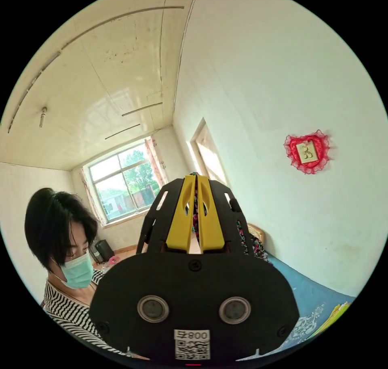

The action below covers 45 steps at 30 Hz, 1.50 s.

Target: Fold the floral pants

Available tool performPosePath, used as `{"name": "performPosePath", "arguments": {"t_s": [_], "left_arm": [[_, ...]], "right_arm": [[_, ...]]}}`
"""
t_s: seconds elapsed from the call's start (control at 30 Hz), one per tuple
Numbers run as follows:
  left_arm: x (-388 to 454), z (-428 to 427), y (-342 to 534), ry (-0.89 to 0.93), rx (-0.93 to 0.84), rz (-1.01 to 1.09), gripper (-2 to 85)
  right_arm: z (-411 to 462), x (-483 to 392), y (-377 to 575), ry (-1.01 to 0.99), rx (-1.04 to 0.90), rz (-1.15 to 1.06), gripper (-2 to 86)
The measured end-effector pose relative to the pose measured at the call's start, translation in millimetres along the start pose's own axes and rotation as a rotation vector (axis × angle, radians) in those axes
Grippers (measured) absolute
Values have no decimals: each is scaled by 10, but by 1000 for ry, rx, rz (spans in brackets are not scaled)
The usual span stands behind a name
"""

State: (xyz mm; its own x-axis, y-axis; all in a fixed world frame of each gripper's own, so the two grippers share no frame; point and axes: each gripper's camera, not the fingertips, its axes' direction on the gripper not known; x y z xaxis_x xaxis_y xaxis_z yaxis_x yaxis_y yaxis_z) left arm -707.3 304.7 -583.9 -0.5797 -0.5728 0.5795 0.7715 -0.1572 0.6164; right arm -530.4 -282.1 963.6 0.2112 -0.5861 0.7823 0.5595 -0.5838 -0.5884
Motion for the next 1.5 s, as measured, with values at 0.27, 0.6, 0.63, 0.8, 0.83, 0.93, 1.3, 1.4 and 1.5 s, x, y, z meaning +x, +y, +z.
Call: {"name": "performPosePath", "arguments": {"t_s": [0.27, 0.6, 0.63, 0.8, 0.83, 0.93, 1.3, 1.4, 1.5], "left_arm": [[-104, -465, -499, 96, 13, -57, 29], [-153, -920, -1014, 259, -22, -97, 4], [-178, -1013, -1091, 273, -12, -104, 4], [-273, -1483, -1456, 251, 57, -113, 3], [-293, -1611, -1561, 237, 74, -110, 2], [-305, -1954, -1850, 204, 129, -86, 2], [265, -2850, -3262, 139, 271, 170, 1], [515, -2850, -3655, 139, 229, 229, 0], [825, -2775, -4013, 127, 156, 313, 0]], "right_arm": [[71, 132, -195, 62, -27, -12, 2], [-120, 750, -82, 148, -16, 73, 2], [-177, 823, -63, 167, -12, 79, 2], [-480, 1146, 54, 261, 22, 123, 3], [-577, 1237, 97, 280, 39, 143, 3], [-819, 1467, 241, 330, 75, 188, 4], [-1657, 2486, 1538, 712, 32, 494, 9], [-1861, 2715, 2123, 823, -15, 625, 15], [-1970, 2790, 2610, 845, -50, 703, 27]]}}
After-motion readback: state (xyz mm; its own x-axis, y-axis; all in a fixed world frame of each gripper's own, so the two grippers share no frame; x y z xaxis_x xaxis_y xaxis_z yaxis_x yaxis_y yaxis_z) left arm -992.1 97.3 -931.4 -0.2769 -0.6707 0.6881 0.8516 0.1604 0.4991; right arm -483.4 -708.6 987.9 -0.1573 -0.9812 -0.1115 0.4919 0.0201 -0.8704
